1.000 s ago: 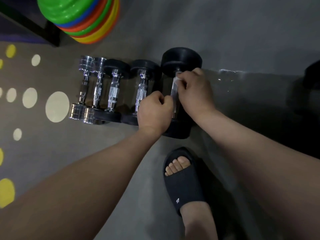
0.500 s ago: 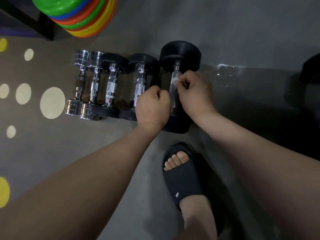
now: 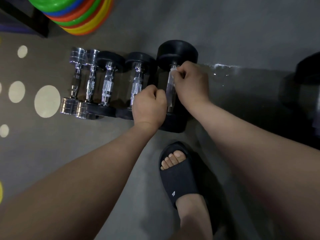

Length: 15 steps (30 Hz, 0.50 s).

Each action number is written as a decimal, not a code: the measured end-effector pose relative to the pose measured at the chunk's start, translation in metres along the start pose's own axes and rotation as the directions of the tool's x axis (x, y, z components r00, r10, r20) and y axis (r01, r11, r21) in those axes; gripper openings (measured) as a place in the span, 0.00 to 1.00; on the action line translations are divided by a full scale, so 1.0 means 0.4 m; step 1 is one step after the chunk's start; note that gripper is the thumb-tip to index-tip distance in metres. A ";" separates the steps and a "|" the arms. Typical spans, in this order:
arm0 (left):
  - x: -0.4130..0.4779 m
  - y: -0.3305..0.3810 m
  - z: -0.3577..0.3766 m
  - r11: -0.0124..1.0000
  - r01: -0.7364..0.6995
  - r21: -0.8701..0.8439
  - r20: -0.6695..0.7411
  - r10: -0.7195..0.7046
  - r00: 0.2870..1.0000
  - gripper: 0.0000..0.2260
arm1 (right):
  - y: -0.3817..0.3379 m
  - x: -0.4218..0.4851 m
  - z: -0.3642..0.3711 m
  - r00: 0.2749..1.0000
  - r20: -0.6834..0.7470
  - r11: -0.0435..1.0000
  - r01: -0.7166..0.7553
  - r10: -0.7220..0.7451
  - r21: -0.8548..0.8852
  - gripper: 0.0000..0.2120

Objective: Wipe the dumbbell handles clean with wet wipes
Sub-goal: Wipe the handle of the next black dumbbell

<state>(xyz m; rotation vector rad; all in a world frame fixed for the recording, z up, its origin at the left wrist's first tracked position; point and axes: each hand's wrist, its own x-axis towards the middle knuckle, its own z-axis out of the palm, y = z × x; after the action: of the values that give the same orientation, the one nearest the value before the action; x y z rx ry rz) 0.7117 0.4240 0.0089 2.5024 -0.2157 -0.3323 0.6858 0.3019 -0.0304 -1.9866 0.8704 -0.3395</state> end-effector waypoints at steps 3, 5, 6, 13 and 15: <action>-0.001 0.001 -0.004 1.000 0.007 0.006 0.004 -0.007 1.000 0.11 | 0.004 -0.005 0.003 0.999 -0.010 0.998 -0.052 0.053 0.019 0.11; -0.001 -0.001 -0.003 1.000 0.008 0.007 0.004 -0.008 1.000 0.11 | 0.018 -0.041 0.000 0.999 0.028 0.999 -0.027 0.026 0.025 0.11; 0.000 -0.001 -0.003 1.000 0.009 0.006 0.006 -0.009 1.000 0.11 | 0.023 -0.055 -0.005 0.998 0.062 1.000 -0.011 0.010 0.016 0.11; -0.003 -0.007 -0.002 1.000 -0.016 -0.023 0.001 0.016 1.000 0.12 | -0.006 0.017 -0.016 0.987 0.062 0.984 -0.152 0.146 0.095 0.08; -0.003 -0.007 -0.001 1.000 -0.022 -0.016 -0.002 0.022 1.000 0.12 | 0.003 -0.001 -0.010 0.977 0.059 0.971 -0.213 0.207 0.112 0.09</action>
<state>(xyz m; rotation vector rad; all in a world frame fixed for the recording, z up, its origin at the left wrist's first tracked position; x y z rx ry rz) 0.7110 0.4268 0.0077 2.4830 -0.2383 -0.3218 0.6827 0.2990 -0.0291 -1.7685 0.9983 -0.2166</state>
